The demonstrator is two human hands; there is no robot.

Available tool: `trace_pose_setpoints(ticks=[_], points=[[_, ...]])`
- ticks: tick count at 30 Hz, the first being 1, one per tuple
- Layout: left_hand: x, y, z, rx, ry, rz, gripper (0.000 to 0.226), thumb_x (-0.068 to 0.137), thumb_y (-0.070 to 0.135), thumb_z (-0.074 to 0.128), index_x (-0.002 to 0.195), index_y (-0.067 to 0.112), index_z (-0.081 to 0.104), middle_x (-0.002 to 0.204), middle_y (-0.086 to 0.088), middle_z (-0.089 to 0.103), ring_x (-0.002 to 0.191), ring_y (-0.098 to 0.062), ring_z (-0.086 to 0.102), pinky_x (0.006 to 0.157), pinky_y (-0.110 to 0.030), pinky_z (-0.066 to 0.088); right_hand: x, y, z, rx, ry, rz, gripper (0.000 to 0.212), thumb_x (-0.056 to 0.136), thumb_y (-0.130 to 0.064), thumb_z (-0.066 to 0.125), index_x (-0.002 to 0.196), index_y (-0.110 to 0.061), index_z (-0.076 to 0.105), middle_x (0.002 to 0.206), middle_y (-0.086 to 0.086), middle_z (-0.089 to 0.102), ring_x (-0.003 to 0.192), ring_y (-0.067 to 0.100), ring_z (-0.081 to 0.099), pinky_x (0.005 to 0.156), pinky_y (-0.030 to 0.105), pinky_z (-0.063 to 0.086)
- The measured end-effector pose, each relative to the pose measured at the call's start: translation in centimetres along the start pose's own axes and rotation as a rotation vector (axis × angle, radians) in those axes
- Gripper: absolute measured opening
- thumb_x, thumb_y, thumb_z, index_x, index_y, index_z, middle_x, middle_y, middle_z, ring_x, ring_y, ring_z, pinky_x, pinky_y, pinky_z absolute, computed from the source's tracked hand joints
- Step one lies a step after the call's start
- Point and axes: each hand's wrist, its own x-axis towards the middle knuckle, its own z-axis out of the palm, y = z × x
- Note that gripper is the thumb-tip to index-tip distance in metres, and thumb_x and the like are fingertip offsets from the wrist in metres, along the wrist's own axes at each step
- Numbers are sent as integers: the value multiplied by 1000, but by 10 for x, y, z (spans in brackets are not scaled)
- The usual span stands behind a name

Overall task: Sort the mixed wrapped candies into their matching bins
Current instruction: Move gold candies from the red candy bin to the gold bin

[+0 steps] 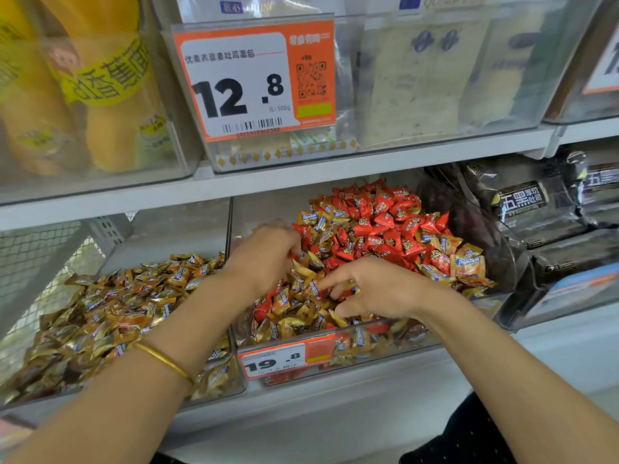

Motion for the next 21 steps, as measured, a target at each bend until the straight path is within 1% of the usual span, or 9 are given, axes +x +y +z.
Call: trace_pose_setpoints(ticks=[3, 5, 6, 8, 10, 13, 15, 18, 21], points=[[-7, 1, -1, 108, 22, 51, 30, 84, 19, 65, 114, 25, 61, 128, -1, 41, 126, -23, 32, 106, -37, 30, 1, -1, 1, -108, -97, -23, 55, 88, -16, 65, 138, -26, 46, 135, 1, 51, 116, 14, 51, 96, 22, 39], [-12, 7, -2, 88, 54, 169, 31, 83, 25, 67, 114, 28, 61, 127, 4, 42, 122, -18, 31, 103, -33, 29, 4, -2, 0, -175, -150, -45, 55, 89, -18, 64, 140, -25, 44, 142, 0, 45, 129, 15, 43, 103, 23, 35], [-14, 9, -3, 52, 13, 218, 30, 83, 27, 67, 113, 28, 62, 122, 6, 45, 118, -16, 34, 100, -30, 31, 5, -2, -1, -196, -179, -55, 55, 89, -19, 63, 140, -24, 43, 144, 0, 43, 131, 14, 40, 106, 23, 33], [-15, 11, 1, 30, -172, 245, 30, 83, 30, 67, 112, 24, 63, 116, 4, 50, 113, -15, 39, 98, -30, 34, 7, -2, -3, -233, -229, -68, 55, 91, -20, 61, 141, -24, 41, 146, -2, 40, 133, 13, 37, 108, 24, 32], [-15, 13, 3, 104, -339, 231, 31, 84, 31, 66, 113, 21, 63, 116, 1, 53, 113, -17, 40, 98, -33, 35, 8, -2, -3, -272, -262, -81, 55, 91, -22, 60, 142, -27, 39, 147, -5, 39, 133, 13, 37, 108, 26, 32], [-16, 11, 0, 54, -450, 168, 29, 92, 26, 57, 120, 18, 60, 121, 0, 56, 115, -16, 47, 95, -27, 38, 11, 1, -5, -293, -285, -91, 47, 92, -22, 59, 136, -27, 45, 144, -5, 42, 130, 14, 39, 107, 29, 34], [-18, 12, -10, -54, -561, 110, 37, 96, 26, 49, 132, 20, 50, 132, 0, 52, 111, -13, 51, 92, -23, 41, 12, 3, -7, -285, -290, -78, 42, 90, -22, 61, 130, -27, 50, 140, -4, 45, 127, 16, 43, 106, 33, 37], [-21, 14, -24, -190, -793, 12, 55, 96, 28, 50, 145, 28, 27, 145, -1, 39, 89, -9, 57, 77, -16, 47, 14, 3, -9, -297, -341, -47, 46, 90, -25, 62, 134, -32, 48, 146, -4, 40, 128, 20, 44, 105, 41, 40], [-21, 17, -23, -107, -908, -32, 67, 92, 15, 57, 147, 32, 22, 148, -6, 29, 102, -24, 61, 72, -21, 52, 18, -1, -7, -353, -368, -8, 52, 88, -27, 64, 136, -30, 46, 147, -4, 38, 124, 25, 48, 102, 45, 43]])
